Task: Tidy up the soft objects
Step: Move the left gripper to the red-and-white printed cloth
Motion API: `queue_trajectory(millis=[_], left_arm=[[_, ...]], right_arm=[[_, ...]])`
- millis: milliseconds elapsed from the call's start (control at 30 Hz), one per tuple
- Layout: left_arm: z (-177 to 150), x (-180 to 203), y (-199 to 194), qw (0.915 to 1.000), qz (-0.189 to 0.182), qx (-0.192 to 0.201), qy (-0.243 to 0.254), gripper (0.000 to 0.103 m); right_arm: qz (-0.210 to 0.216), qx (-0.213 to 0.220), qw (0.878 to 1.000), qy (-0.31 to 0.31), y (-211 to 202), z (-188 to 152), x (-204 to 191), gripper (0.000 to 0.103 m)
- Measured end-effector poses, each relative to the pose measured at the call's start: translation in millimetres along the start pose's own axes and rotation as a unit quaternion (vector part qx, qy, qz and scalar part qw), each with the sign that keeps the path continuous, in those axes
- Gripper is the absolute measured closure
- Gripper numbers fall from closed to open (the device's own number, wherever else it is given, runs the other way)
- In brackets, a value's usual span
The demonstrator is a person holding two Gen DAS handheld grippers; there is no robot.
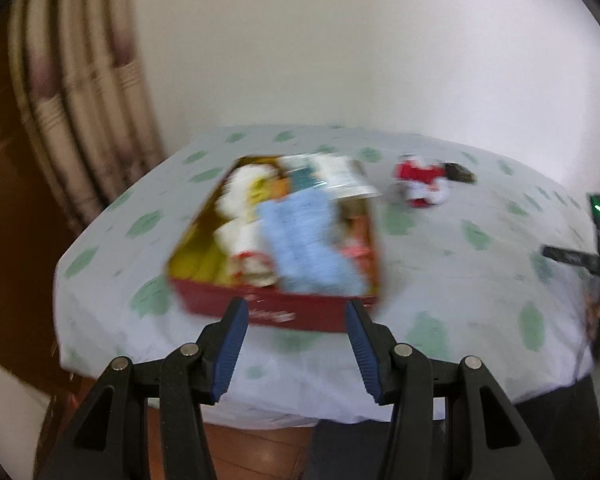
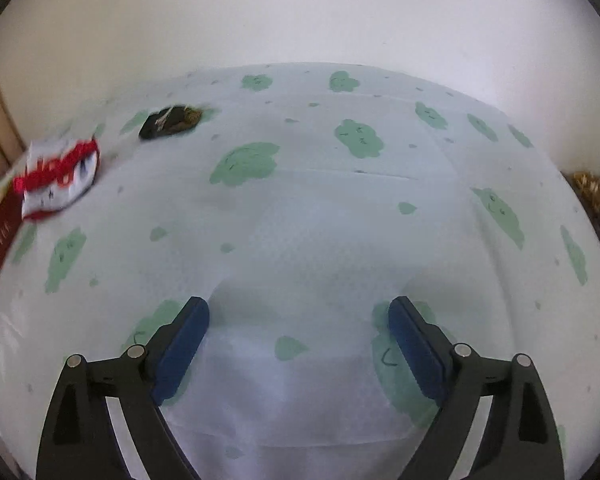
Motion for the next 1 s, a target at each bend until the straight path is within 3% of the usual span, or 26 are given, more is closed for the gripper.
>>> queue_trajectory(millis=[133, 267, 500, 600, 867, 1000], left_arm=[[29, 49, 1, 0.9975, -0.062, 0.014, 0.032, 0.051], [66, 94, 26, 0.9927, -0.112, 0.005, 0.045, 0.051], [126, 131, 106, 0.9890, -0.140, -0.040, 0.023, 0.051], [136, 137, 139, 0.9850, -0.157, -0.070, 0.014, 0.051], [142, 128, 206, 0.9793, -0.147, -0.135, -0.032, 0.051], [142, 126, 225, 0.9779, -0.144, -0.146, -0.042, 0.051]], right_arm=[[-0.012, -0.005, 1.000, -0.020, 5, 0, -11, 0.006], [0.016, -0.002, 1.000, -0.008, 4, -1, -7, 0.004], [0.055, 0.010, 0.998, 0.012, -1, -1, -2, 0.004], [0.070, 0.013, 0.997, 0.018, -3, 0, -2, 0.004], [0.098, 0.018, 0.995, 0.019, -5, 0, -5, 0.004], [0.105, 0.018, 0.994, 0.019, -5, 0, -5, 0.004]])
Point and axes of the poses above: each gripper's, at about its wrist camera, not at the fingertips, and y roughly the way its jaws point, x to its right, z to its top, the point moved 7 cm from there along y, roughly the way its jaws point, and after that the axes turned 1 degree about y, right-handed, at the moved point
